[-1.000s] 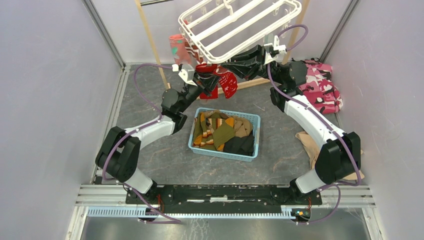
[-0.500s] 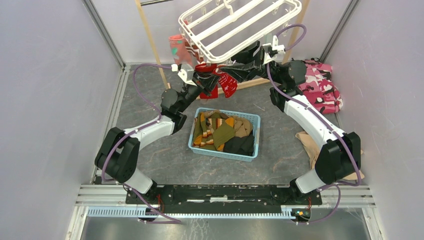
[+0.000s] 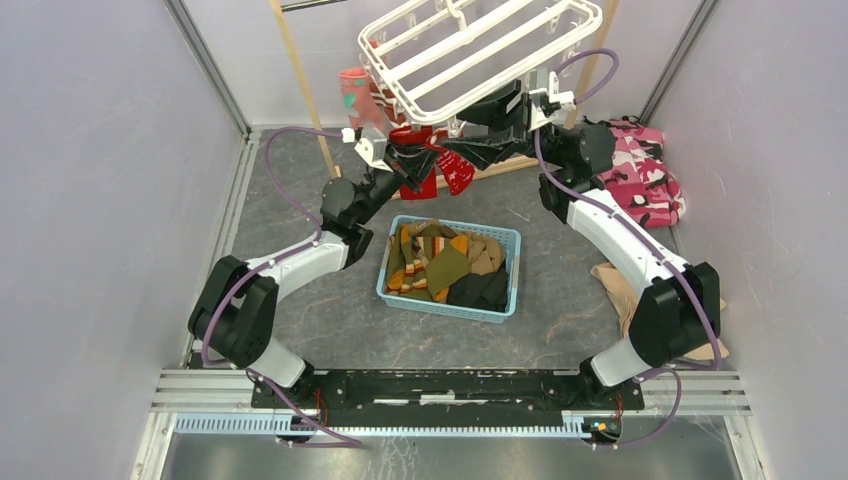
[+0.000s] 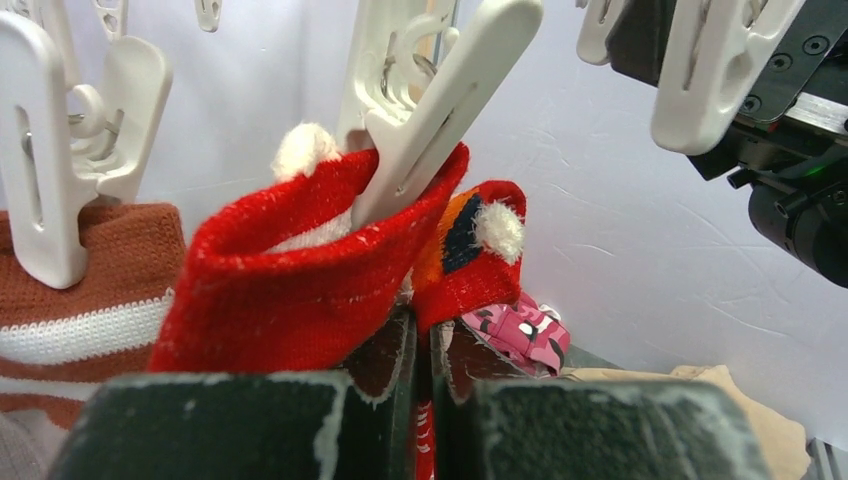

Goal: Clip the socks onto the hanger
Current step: Open the clamp at the hanger.

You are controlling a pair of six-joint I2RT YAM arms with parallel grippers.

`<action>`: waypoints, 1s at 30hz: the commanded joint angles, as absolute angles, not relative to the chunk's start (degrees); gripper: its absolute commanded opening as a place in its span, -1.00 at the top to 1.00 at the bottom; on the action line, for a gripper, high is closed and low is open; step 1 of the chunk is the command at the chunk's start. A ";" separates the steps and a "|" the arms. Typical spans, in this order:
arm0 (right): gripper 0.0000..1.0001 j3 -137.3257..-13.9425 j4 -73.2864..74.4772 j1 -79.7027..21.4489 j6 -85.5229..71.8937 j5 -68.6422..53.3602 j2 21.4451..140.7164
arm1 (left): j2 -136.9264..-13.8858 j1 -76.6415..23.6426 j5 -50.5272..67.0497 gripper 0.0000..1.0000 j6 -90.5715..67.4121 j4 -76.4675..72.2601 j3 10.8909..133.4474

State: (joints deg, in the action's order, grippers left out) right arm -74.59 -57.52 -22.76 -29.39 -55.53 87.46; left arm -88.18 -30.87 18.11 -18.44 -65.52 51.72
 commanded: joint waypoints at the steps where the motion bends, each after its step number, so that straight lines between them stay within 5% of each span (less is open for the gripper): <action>1: -0.24 -77.40 -61.67 -22.93 -32.22 -57.34 88.65 | -85.87 -30.59 18.13 0.96 -18.32 -66.36 52.32; 30: -0.69 -80.42 -67.47 -24.07 -39.54 -54.34 94.18 | -85.43 -30.59 18.17 0.96 -17.89 -65.68 52.29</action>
State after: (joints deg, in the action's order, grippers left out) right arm -77.78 -63.09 -23.64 -35.70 -55.90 93.08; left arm -87.37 -30.87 18.11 -18.41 -64.75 51.72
